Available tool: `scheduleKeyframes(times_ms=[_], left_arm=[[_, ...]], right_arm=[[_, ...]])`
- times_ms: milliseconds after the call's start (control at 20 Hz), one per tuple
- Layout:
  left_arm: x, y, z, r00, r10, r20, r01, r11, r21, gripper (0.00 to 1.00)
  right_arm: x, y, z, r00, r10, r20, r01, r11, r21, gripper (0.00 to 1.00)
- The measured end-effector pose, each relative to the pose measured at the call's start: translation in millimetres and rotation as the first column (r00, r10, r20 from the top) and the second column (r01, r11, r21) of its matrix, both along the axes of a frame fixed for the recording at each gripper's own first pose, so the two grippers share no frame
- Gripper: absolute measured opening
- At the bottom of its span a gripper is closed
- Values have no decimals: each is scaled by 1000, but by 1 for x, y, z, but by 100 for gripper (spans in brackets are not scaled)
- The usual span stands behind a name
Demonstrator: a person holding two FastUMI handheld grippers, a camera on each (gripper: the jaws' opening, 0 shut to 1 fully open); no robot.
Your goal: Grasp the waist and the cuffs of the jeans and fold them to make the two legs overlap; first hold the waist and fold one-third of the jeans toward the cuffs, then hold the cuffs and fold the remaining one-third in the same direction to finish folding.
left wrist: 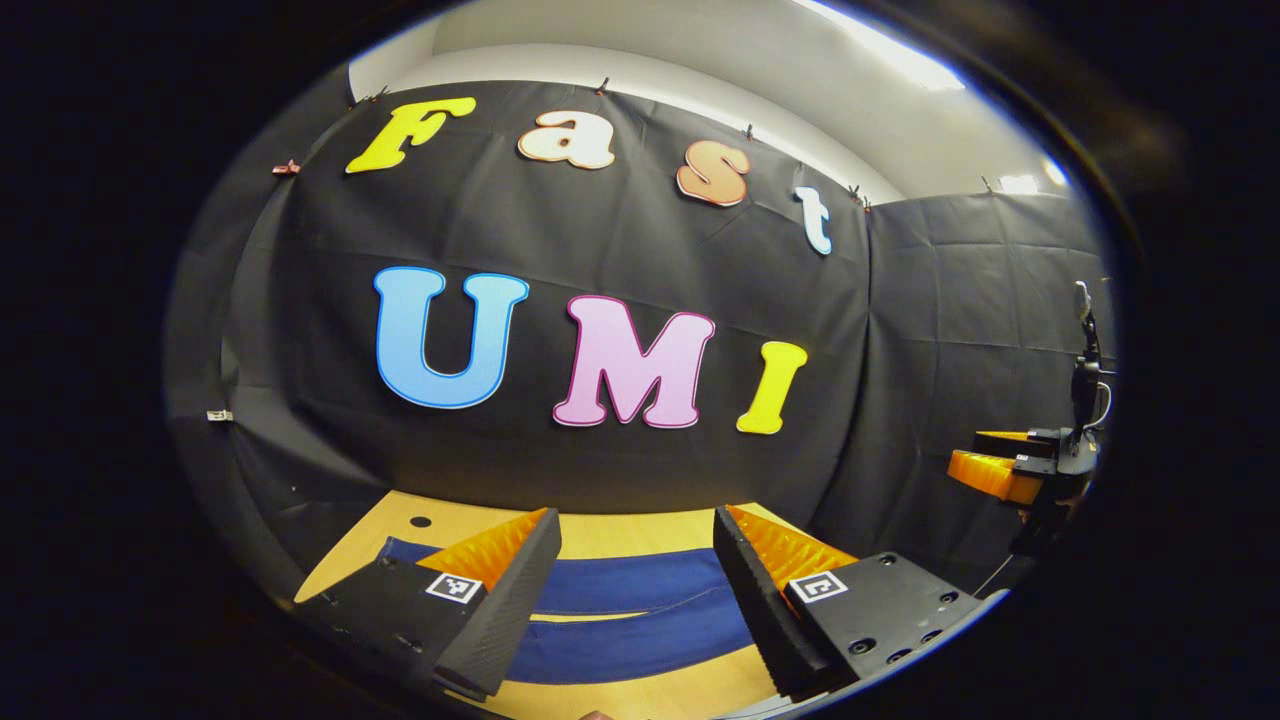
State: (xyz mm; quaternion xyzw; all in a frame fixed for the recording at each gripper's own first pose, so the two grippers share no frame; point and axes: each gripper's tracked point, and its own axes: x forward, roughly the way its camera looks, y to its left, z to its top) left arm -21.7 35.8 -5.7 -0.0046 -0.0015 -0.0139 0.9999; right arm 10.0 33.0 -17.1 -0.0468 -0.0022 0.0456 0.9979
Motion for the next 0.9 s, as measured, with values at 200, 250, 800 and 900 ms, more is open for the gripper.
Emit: scheduleKeyframes(times_ms=[200, 250, 800, 900], left_arm=[[-1, 35, -44, 996, 2, -90, 2, 999, 46, 96], [-2, 45, -54, 994, -1, -113, 7, 998, 61, 96], [28, 156, -189, 889, -13, -457, 133, 964, 230, 96], [42, 171, -216, 848, -17, -531, 172, 954, 245, 97]], right_arm=[[18, -24, -58, 993, 4, -115, -18, 993, -120, 97], [22, -28, -72, 990, 13, -144, -34, 989, -146, 97], [92, -61, -299, 759, 140, -635, -444, 825, -350, 98], [99, -64, -341, 665, 161, -729, -567, 744, -353, 98]])
